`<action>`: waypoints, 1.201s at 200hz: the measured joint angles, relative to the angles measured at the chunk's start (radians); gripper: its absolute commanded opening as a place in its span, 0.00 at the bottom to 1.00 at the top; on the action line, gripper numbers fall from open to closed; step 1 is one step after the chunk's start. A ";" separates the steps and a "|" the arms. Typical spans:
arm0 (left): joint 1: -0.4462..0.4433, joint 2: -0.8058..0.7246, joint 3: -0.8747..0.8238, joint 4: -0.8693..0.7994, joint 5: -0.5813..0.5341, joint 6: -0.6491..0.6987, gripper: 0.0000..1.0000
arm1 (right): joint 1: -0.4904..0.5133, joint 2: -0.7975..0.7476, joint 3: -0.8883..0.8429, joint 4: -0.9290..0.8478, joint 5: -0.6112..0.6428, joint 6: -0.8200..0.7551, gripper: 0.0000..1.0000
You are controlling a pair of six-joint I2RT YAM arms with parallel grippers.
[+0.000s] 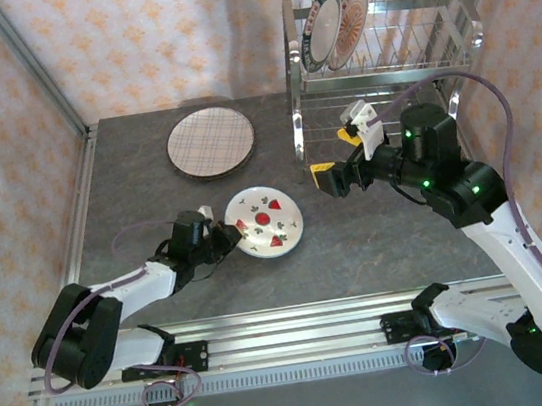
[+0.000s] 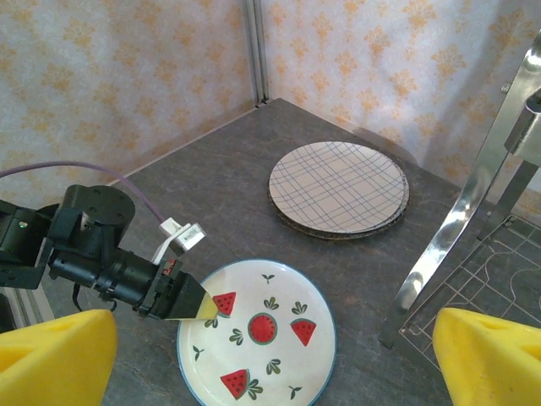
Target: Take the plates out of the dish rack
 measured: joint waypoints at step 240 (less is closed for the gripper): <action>0.080 0.162 0.080 -0.018 0.034 0.135 0.18 | 0.002 0.014 0.000 0.000 0.002 0.008 0.97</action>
